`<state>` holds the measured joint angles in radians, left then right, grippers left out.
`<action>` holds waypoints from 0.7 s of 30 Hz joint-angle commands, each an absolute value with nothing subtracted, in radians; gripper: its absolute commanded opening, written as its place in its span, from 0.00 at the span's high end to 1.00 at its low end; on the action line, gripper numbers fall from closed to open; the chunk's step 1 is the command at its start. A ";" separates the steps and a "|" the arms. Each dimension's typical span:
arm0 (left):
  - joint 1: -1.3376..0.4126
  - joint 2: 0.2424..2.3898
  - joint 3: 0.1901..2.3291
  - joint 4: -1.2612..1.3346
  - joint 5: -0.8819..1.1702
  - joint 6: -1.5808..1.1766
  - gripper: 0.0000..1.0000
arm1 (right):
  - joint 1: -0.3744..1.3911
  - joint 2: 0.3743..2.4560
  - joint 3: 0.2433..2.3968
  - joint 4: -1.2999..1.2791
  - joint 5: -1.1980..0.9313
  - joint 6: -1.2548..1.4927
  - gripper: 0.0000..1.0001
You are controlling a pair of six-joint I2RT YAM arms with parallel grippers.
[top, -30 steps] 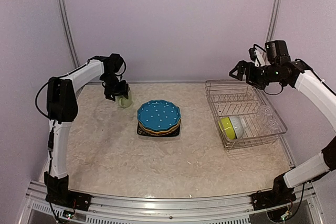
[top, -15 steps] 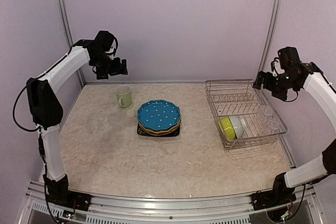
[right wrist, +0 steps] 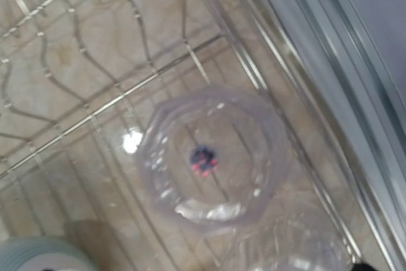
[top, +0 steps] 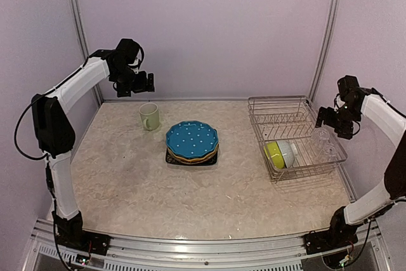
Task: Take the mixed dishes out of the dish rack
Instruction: Grab the cup from the dish rack.
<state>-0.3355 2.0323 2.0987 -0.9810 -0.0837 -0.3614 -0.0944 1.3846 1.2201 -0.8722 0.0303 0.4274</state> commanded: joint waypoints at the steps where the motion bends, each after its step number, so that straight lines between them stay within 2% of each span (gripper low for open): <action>1: -0.341 2.009 2.087 -0.968 -0.102 -0.365 0.01 | -0.117 1.440 1.211 -0.822 0.045 0.383 0.01; 21: -0.333 2.020 2.092 -0.976 -0.119 -0.370 0.01 | -0.118 1.611 1.224 -0.762 0.074 0.261 0.08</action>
